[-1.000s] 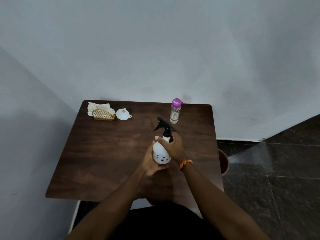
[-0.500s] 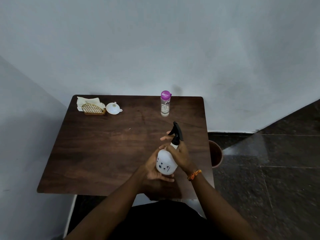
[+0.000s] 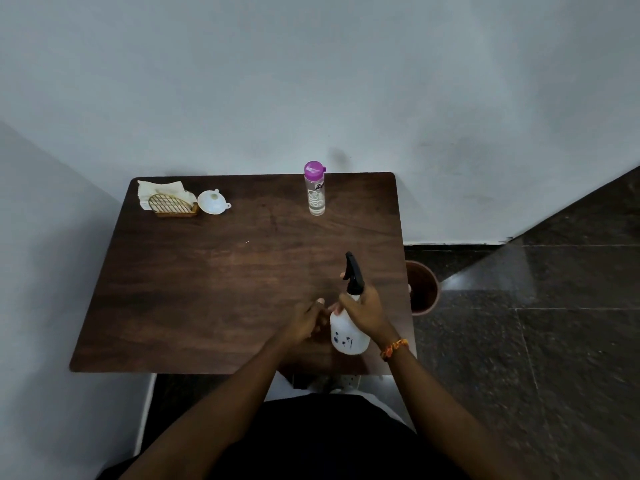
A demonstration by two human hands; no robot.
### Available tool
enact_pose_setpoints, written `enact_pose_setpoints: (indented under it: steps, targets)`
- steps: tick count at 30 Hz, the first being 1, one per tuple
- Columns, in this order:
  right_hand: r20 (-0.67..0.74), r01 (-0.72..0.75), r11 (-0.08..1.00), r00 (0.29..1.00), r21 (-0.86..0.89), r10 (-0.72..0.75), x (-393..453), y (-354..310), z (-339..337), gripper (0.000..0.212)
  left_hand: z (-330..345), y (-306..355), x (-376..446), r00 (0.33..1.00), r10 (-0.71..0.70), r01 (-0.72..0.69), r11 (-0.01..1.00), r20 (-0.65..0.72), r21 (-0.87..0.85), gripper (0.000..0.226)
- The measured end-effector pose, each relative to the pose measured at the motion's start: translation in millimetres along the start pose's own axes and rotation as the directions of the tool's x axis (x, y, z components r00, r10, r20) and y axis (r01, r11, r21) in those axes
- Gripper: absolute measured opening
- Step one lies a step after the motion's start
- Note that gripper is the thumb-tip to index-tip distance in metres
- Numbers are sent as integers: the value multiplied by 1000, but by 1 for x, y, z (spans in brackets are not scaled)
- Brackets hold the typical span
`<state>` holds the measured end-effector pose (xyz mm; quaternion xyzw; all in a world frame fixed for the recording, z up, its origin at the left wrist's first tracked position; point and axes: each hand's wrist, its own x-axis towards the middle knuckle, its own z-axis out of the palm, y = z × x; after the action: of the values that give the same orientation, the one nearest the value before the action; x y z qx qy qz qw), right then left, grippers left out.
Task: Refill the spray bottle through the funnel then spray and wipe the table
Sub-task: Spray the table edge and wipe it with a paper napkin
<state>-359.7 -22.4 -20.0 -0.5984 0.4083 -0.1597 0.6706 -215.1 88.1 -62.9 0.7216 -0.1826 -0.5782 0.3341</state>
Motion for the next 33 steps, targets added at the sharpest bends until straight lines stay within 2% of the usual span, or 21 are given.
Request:
enact_pose_setpoints:
  steps: [3,6,8,10,12,14,16,18,20,24,28,33]
  targets:
    - [-49,-34,999,998,-27,33,-7,10,4,23,-18,1,6,991,3,-1,1000,-133,13,49]
    - [-91,-102,993,991,-65,96,-15,22,11,12,-38,1,11,981,77,-66,996,-179,66,46]
    - [-146,-152,986,979,-74,140,-22,28,19,23,-53,2,18,972,101,-81,992,-213,102,47]
    - [-175,-198,980,966,-25,191,-31,30,29,22,-64,1,28,961,157,-118,977,-226,178,49]
    - [-168,-232,973,958,16,231,-40,36,40,24,-71,-1,31,947,230,-159,943,-226,291,46]
    - [-174,-248,968,953,19,248,-49,42,53,22,-77,0,28,911,363,-259,873,-195,414,40]
    - [-214,-259,966,943,6,254,-56,49,66,16,-82,-4,30,864,484,-359,787,-141,503,37]
    - [-272,-273,962,927,-19,258,-62,52,80,15,-88,-14,40,845,532,-418,727,-62,545,33]
    - [-329,-289,957,907,-28,265,-68,54,92,17,-92,-24,47,864,504,-405,712,-15,574,31]
    - [-420,-307,951,868,-37,264,-76,54,114,12,-109,-36,49,890,457,-318,638,-12,701,41]
    - [-416,-293,956,869,2,267,-85,46,128,7,-127,-40,48,907,416,-297,516,67,804,48]
    - [-385,-302,949,889,-89,247,-97,50,142,11,-139,-44,48,926,367,-285,528,88,800,55]
